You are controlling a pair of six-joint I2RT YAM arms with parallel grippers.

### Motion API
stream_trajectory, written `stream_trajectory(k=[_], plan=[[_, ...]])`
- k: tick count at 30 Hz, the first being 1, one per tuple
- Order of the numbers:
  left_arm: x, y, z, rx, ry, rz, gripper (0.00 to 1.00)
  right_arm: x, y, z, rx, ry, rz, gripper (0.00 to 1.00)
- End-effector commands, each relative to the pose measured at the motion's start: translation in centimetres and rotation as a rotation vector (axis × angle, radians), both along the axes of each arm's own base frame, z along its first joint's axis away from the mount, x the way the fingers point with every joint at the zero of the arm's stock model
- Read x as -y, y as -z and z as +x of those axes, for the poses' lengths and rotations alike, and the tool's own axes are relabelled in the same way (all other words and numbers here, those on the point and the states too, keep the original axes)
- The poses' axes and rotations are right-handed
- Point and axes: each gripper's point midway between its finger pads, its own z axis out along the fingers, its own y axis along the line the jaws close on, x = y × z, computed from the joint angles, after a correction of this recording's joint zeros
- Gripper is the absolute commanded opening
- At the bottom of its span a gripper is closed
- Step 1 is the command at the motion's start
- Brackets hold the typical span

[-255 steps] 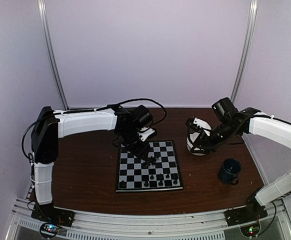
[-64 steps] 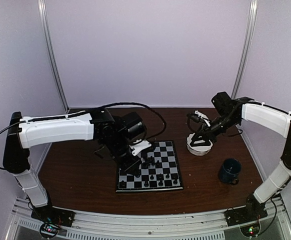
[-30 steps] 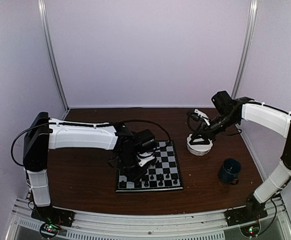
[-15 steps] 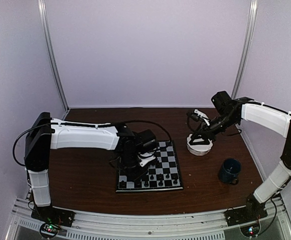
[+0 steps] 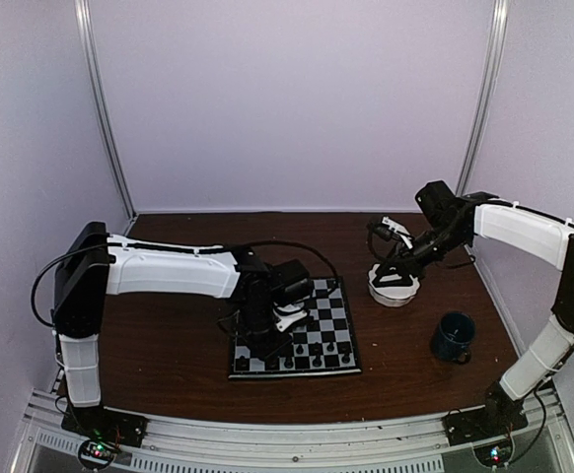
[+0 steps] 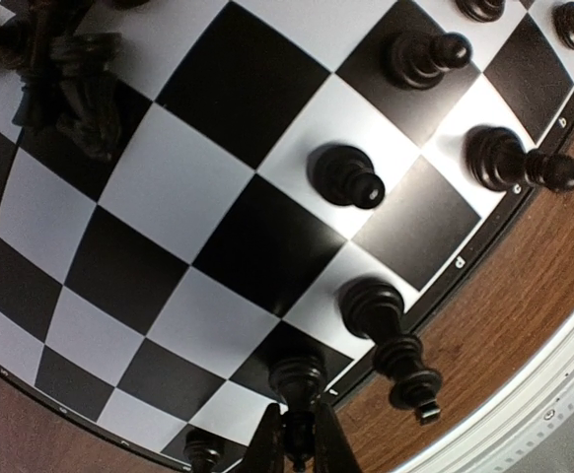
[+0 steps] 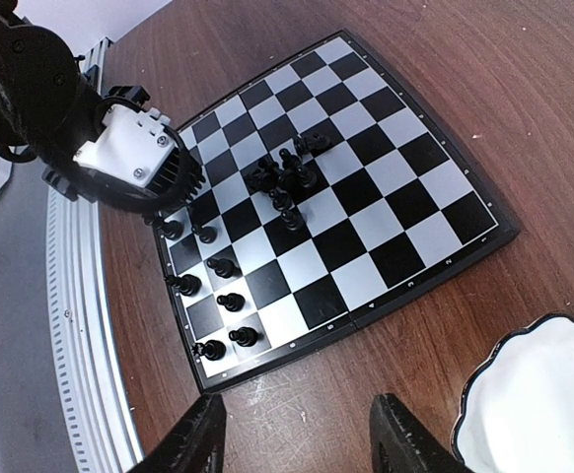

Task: Set up the chess pieces on the board
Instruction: Place the bishop on f8.

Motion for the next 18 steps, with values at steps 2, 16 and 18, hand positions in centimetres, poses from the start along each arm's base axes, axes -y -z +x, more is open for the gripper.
stream_trajectory(k=[2, 16, 18], plan=[[0.5, 0.2, 0.6, 0.021, -0.002, -0.003, 0.08, -0.5, -0.5, 0.0, 0.002, -0.015, 0.020, 0.53], [0.7, -1.1, 0.9, 0.038, -0.003, -0.010, 0.26, -0.4, -0.6, -0.1, 0.004, -0.018, 0.023, 0.53], [0.8, -1.7, 1.0, 0.047, -0.004, -0.024, 0.28, -0.4, -0.7, -0.2, 0.005, -0.018, 0.023, 0.53]])
